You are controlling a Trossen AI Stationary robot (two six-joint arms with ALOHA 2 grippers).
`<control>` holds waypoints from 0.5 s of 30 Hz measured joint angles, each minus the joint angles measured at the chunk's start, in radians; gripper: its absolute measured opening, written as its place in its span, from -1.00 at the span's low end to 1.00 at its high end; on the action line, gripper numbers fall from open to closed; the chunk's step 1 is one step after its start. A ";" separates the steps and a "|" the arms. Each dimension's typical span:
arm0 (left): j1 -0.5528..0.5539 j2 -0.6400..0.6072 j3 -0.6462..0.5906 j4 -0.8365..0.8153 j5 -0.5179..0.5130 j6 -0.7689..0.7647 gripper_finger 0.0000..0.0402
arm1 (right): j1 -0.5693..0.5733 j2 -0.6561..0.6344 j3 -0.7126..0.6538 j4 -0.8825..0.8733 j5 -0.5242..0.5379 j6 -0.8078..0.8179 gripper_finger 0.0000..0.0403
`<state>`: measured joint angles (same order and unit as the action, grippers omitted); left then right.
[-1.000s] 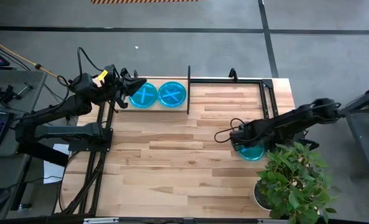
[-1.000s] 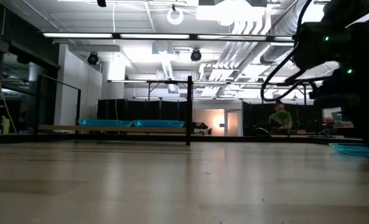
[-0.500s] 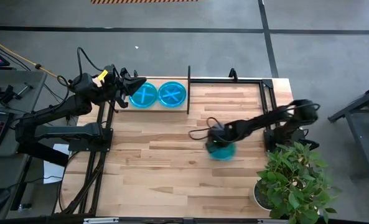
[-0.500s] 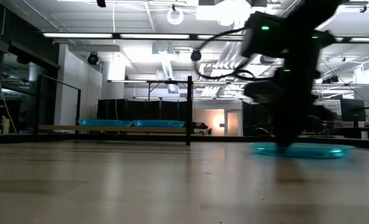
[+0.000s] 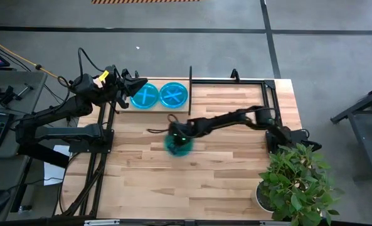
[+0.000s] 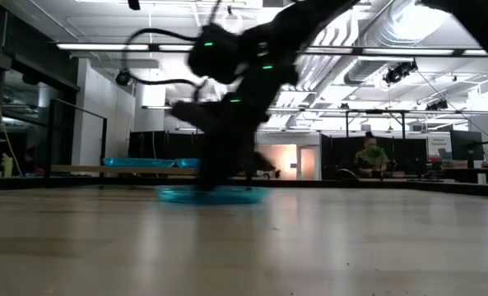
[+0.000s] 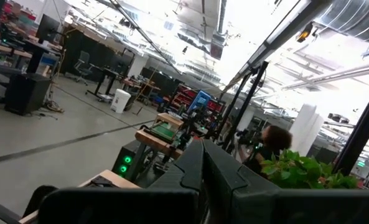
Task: Place and stack plates onto a shelf
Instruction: Stack the blue plate on top of the blue plate on the shelf
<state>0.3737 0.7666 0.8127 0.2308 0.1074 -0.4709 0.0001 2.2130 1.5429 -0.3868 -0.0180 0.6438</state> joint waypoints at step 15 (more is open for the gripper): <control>-0.002 0.000 0.000 -0.067 0.023 0.042 -1.00 | -0.052 -0.167 0.158 -0.327 0.042 -0.349 -1.00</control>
<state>0.3720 0.7662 0.8127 0.1643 0.1307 -0.4293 -0.0519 2.0462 1.7012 -0.7134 0.0236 0.2943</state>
